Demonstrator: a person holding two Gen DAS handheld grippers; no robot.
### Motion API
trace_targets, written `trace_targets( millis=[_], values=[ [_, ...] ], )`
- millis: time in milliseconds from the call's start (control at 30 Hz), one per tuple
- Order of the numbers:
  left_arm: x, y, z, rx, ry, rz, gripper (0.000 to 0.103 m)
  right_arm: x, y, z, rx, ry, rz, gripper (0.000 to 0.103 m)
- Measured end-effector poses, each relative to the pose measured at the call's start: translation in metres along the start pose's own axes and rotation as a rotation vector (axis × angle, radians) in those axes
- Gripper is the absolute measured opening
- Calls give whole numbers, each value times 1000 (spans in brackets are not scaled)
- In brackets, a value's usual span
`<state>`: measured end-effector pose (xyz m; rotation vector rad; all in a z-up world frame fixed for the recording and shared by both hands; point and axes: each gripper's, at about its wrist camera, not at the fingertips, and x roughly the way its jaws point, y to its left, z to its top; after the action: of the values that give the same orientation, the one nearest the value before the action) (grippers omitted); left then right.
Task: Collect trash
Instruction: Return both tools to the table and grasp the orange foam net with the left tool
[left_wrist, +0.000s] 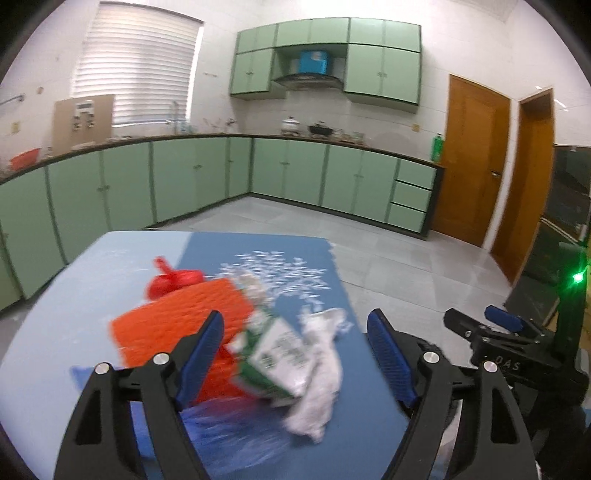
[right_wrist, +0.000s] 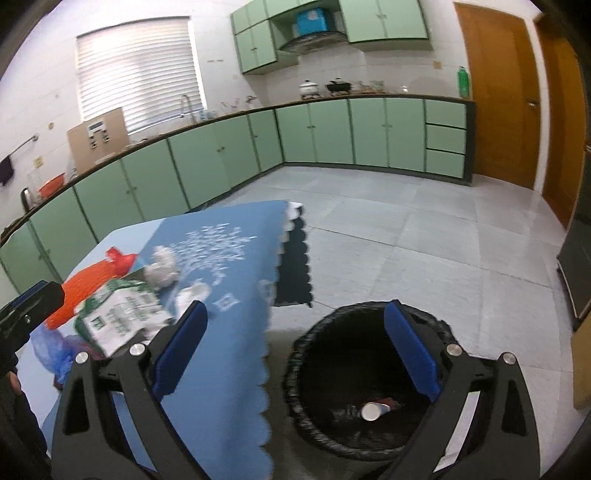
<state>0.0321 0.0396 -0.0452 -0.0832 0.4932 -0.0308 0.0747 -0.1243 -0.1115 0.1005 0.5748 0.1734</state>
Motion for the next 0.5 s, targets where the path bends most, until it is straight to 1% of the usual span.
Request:
trace_targets(
  millis=[133, 267, 400, 500],
  values=[
    [-10, 27, -1, -29, -4, 63, 78, 0, 23, 1, -14, -6, 37, 94],
    [-10, 52, -1, -66, 2, 113, 78, 0, 42, 2, -50, -9, 65, 94],
    [-5, 71, -4, -89, 20, 148, 78, 4, 58, 5, -69, -5, 87, 94],
    [4, 80, -2, -102, 45, 146, 78, 7, 65, 7, -80, 0, 92, 94]
  ],
)
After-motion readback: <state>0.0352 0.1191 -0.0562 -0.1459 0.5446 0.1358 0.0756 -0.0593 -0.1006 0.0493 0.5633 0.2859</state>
